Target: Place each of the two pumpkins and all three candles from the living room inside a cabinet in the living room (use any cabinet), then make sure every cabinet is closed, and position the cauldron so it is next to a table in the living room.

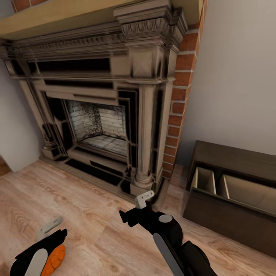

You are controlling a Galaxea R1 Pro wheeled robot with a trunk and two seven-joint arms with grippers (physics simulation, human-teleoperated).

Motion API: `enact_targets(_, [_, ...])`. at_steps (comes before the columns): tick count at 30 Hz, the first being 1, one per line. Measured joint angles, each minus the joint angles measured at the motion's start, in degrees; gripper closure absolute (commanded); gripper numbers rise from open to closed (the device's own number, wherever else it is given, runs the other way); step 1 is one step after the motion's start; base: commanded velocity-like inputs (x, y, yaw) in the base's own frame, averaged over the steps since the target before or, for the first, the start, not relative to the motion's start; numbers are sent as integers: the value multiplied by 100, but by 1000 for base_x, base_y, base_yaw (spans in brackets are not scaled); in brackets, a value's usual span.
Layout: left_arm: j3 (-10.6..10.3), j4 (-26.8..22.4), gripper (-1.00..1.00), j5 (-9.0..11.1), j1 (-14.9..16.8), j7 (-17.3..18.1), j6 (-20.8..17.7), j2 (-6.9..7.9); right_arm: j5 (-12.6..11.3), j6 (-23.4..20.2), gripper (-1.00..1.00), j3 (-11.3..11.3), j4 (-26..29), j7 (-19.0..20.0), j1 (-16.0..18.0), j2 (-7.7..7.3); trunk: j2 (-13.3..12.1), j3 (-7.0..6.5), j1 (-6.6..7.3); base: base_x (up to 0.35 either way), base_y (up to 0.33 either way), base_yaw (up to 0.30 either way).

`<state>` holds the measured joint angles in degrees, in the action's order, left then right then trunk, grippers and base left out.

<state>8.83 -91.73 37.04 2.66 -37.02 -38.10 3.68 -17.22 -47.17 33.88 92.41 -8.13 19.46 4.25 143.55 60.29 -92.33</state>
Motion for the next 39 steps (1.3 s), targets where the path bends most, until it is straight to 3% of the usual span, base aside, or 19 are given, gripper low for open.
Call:
enact_targets(7, [0, -30, -100, 5, -168, -28, 13, 6, -10, -149, -100, -3, -9, -167, 54, 5, 0, 0, 0, 0, 0, 288])
enact_targets(8, [-8, -33, -100, 7, -339, 12, 65, 7, -17, -181, -100, -9, -195, -178, 219, 12, 0, 1, 0, 0, 0, 288])
enact_targets(12, [-46, -35, -100, 14, -475, 136, 346, 8, -33, -188, -100, -11, -664, -182, 477, 63, 0, 1, 0, 0, 0, 288])
enact_targets(17, [-31, -36, -100, 10, -525, 332, 446, 7, -48, -182, -100, -11, -875, -171, 563, 90, 0, 7, 0, 0, 0, 254])
enact_targets(19, [102, -36, -100, 6, -536, 370, 459, 31, -50, -180, -100, -11, -901, -143, 570, 89, 0, 9, 0, 0, 0, 96])
enact_targets(21, [398, -36, -100, 5, -580, 396, 471, 60, -43, -177, -100, -11, -772, -146, 556, 65, 0, 10, 1, 0, 0, 34])
enact_targets(28, [528, -36, -100, 8, -611, 401, 505, 13, -50, -184, -100, -9, -562, -169, 530, 64, 0, 7, 0, 0, 0, 74])
enact_targets(32, [561, -36, -100, 1, -615, 355, 511, 15, -66, -233, -100, -8, -486, -177, 522, 68, 0, 3, 0, 0, 0, 225])
enact_targets(33, [547, -36, -100, 2, -606, 85, 598, 7, -81, -693, -100, 8, -497, -138, 545, 94, 0, 3, 0, 0, 0, 281])
enact_targets(34, [540, -36, -100, 5, -600, -10, 618, 5, -72, -758, -100, 8, -511, -139, 549, 108, 0, 3, 0, 0, 0, 284])
enact_targets(36, [513, -36, -100, 13, -576, -233, 651, 9, -63, -850, -100, 8, -612, -163, 556, 205, 0, 3, 0, 0, 0, 286])
enact_targets(39, [451, -36, -100, 20, -418, -287, 599, 81, -41, -841, -100, 4, -829, -176, 558, 321, 0, 2, 0, 0, 0, 288])
